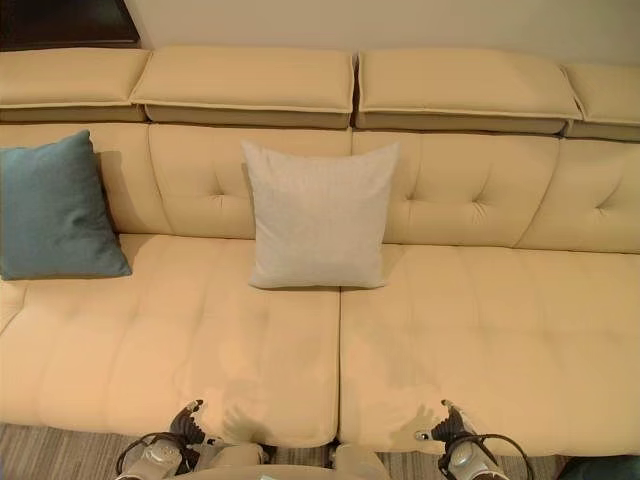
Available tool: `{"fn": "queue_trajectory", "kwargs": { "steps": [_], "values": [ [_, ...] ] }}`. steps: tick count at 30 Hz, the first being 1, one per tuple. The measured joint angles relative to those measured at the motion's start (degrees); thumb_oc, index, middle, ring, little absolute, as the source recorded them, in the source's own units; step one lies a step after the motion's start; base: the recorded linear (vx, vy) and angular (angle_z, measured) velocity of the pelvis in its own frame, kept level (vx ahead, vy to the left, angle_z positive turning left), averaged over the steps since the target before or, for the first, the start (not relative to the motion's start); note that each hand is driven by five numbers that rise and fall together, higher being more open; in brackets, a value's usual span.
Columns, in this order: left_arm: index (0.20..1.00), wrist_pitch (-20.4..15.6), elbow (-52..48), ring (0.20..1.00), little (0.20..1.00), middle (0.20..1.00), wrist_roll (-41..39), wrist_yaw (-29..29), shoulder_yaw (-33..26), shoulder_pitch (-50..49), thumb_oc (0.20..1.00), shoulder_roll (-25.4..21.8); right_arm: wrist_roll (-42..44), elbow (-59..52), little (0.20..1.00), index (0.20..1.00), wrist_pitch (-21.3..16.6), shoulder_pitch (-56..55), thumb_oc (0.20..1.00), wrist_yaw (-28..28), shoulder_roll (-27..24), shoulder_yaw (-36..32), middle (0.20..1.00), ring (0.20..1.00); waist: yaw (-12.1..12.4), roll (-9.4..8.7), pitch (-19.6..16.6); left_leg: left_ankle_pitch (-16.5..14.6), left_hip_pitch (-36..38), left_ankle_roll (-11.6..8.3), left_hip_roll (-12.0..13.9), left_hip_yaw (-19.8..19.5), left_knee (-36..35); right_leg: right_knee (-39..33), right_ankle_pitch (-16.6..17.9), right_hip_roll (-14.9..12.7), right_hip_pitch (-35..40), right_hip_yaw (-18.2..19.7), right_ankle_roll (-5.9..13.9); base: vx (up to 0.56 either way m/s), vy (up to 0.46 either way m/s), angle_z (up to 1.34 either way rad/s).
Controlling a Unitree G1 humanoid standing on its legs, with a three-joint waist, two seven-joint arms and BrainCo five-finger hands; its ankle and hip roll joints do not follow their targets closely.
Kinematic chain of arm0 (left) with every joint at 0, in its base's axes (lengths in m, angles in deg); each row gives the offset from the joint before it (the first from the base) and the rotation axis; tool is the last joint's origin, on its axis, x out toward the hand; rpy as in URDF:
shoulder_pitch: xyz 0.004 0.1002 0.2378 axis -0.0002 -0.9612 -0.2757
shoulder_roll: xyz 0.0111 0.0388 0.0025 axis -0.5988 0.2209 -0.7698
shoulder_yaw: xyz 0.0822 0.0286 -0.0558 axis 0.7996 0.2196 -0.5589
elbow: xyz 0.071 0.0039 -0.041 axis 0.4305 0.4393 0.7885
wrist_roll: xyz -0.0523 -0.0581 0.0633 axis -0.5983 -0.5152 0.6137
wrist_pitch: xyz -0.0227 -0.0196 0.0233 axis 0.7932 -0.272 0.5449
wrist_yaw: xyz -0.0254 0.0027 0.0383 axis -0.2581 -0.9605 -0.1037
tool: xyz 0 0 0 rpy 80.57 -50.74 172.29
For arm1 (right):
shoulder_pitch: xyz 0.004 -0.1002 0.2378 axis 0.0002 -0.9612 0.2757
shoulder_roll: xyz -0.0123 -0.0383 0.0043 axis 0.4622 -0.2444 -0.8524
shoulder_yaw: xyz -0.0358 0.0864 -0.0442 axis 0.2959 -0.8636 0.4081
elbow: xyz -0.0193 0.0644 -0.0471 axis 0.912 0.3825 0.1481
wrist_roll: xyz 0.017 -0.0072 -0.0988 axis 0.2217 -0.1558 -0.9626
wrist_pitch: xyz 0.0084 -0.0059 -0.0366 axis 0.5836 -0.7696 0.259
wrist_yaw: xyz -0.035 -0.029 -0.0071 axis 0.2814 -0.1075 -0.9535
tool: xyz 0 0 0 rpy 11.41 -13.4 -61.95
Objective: Pick up all the scattered cushions and arrange them neatly on the sofa.
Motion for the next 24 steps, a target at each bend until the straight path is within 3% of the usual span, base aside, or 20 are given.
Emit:
{"fn": "queue_trajectory", "kwargs": {
  "steps": [1,5,8,11,12,13,14,15,16,17,18,19,20,21,23,24],
  "values": [
    [1.000,0.0,0.0,1.000,1.000,1.000,0.0,0.0,0.0,1.2,1.000,0.0,0.0,0.2,1.000,1.000,0.3,0.1,1.000,0.0,0.1,0.0,1.000,1.000,-0.1,0.39,0.0,-0.8,0.0,1.16,0.0,0.1,-1.1,0.4,0.2,-0.2,-0.8,0.1,0.66,-0.11,0.264,-0.15],
    [1.000,0.1,0.0,1.000,1.000,1.000,0.0,0.0,1.8,2.7,1.000,-0.4,0.3,1.8,1.000,1.000,1.3,0.2,1.000,-0.1,2.4,-0.6,1.000,1.000,0.3,-1.03,0.0,2.9,1.5,5.41,-3.7,3.4,-5.0,4.0,0.6,-3.5,-4.9,3.2,4.32,-0.19,0.293,-0.39],
    [1.000,0.2,0.6,1.000,1.000,1.000,0.0,0.0,2.2,2.3,1.000,-1.0,0.2,1.7,1.000,1.000,2.3,0.2,1.000,-0.5,4.6,-0.1,1.000,1.000,0.0,-2.93,1.2,3.5,0.9,7.39,-6.4,8.6,-4.4,4.3,2.9,-5.9,-7.2,6.2,7.27,-0.17,0.152,-0.74],
    [1.000,0.6,2.4,1.000,1.000,1.000,0.0,0.0,0.4,2.0,1.000,-1.7,-0.2,1.9,1.000,1.000,2.6,0.0,1.000,-0.7,6.5,0.3,1.000,1.000,0.4,-3.92,2.1,3.5,0.8,9.75,-6.2,12.7,-4.2,7.2,2.8,-6.6,-9.1,0.2,7.84,-0.15,0.097,-0.65],
    [1.000,0.6,2.5,1.000,1.000,1.000,0.0,0.0,0.4,1.5,1.000,-2.2,-0.3,2.3,1.000,1.000,2.7,-0.1,1.000,-0.8,7.0,0.6,1.000,1.000,1.3,-4.18,2.2,4.2,1.0,10.70,-6.0,14.5,-4.6,10.6,1.4,-7.0,-10.5,-3.9,6.73,-0.09,0.077,-0.64],
    [1.000,0.7,2.7,1.000,1.000,1.000,0.0,0.0,0.2,1.0,1.000,-2.1,-0.3,2.5,1.000,1.000,2.5,0.1,1.000,-0.8,6.8,0.7,1.000,1.000,2.4,-4.06,2.1,4.2,0.9,11.54,-5.3,16.1,-5.1,14.2,-0.3,-6.8,-11.9,-6.8,6.95,-0.09,0.080,-0.73],
    [1.000,1.3,2.8,1.000,1.000,1.000,0.0,0.1,-0.1,0.6,1.000,-1.5,-0.3,2.4,1.000,1.000,2.5,0.1,1.000,-0.9,5.7,0.7,1.000,1.000,3.1,-1.75,2.3,4.2,1.6,12.03,-3.5,16.5,-4.9,21.9,-5.0,-5.4,-11.6,-7.5,6.82,-0.14,0.051,-0.76],
    [1.000,1.5,2.8,1.000,1.000,1.000,0.0,0.0,-0.1,-1.0,1.000,-1.8,-0.3,2.3,1.000,1.000,2.4,0.0,1.000,-0.9,5.4,0.7,1.000,1.000,3.5,-1.11,1.5,3.9,1.8,10.72,-3.2,16.5,-5.5,24.7,-7.9,-5.6,-9.6,-7.0,8.24,-0.15,0.027,-0.56],
    [1.000,1.6,2.5,1.000,1.000,1.000,0.0,0.0,-1.3,-3.4,1.000,-1.8,-0.1,2.4,1.000,1.000,2.1,-0.1,1.000,-0.9,5.7,2.2,1.000,1.000,3.3,-0.76,0.0,5.6,-0.4,12.05,-1.8,19.4,-4.9,30.1,-13.4,-5.6,-8.1,-8.9,6.82,-0.15,-0.036,-1.03],
    [1.000,1.7,2.8,1.000,1.000,1.000,0.0,0.1,-0.2,-4.3,1.000,-2.1,-0.1,2.3,1.000,1.000,1.7,-0.3,1.000,-1.1,6.4,2.2,1.000,1.000,5.2,-1.00,-0.8,6.5,0.0,11.30,-0.1,22.1,-6.2,31.5,-16.1,-5.3,-4.3,-11.7,7.70,-0.05,-0.130,-0.99],
    [1.000,1.8,3.1,1.000,1.000,1.000,0.0,0.1,0.1,-4.6,1.000,-1.9,-0.1,2.3,1.000,1.000,1.7,-0.2,1.000,-1.0,6.2,1.9,1.000,1.000,5.1,-1.34,-1.1,6.6,0.1,10.89,0.0,22.8,-6.1,28.6,-17.5,-5.9,-1.0,-12.7,8.79,0.00,-0.152,-1.01],
    [1.000,1.8,2.7,1.000,1.000,1.000,0.0,0.1,0.1,-4.4,1.000,-2.2,-0.1,2.4,1.000,1.000,1.7,-0.6,1.000,-1.0,6.1,1.9,1.000,1.000,5.2,-2.30,-1.7,6.7,-0.1,8.83,-0.2,23.0,-6.1,18.8,-17.7,-5.5,3.7,-12.7,9.09,0.00,-0.114,-0.54],
    [1.000,1.8,2.2,1.000,1.000,1.000,0.1,0.1,0.2,-4.3,1.000,-2.7,-0.1,2.4,1.000,1.000,1.7,-1.0,1.000,-1.1,6.2,1.8,1.000,1.000,5.1,-3.39,-2.4,7.3,-0.8,7.22,-0.2,23.2,-6.1,10.9,-17.1,-3.9,6.3,-10.7,6.54,-0.01,-0.074,-0.25],
    [1.000,1.6,2.1,1.000,1.000,1.000,0.2,0.1,0.5,-3.0,1.000,-2.8,0.0,2.4,1.000,1.000,1.7,-1.3,1.000,-1.0,6.1,1.6,1.000,1.000,4.8,-2.94,-2.8,8.3,-1.1,4.81,1.0,21.0,-6.2,7.4,-15.2,-1.6,7.7,-9.6,4.96,-0.03,-0.084,-0.05],
    [1.000,1.5,1.6,1.000,1.000,1.000,0.3,0.1,1.8,-0.7,1.000,-2.5,0.4,3.0,1.000,1.000,1.9,-3.0,1.000,-1.0,5.9,1.4,1.000,1.000,4.5,-2.87,-3.1,10.3,-2.2,1.92,2.7,17.5,-5.5,7.7,-14.8,0.3,6.9,-9.9,2.43,-0.07,-0.054,0.06],
    [1.000,1.5,1.6,1.000,1.000,1.000,1.1,0.2,2.9,0.2,1.000,-2.2,0.5,3.1,1.000,1.000,1.9,-3.5,1.000,-1.0,5.9,1.3,1.000,1.000,4.4,-3.77,-3.5,11.8,-4.2,-0.61,2.8,13.2,-3.2,8.5,-13.9,0.3,5.3,-9.6,-0.35,-0.15,0.023,-0.36]
  ]
}}
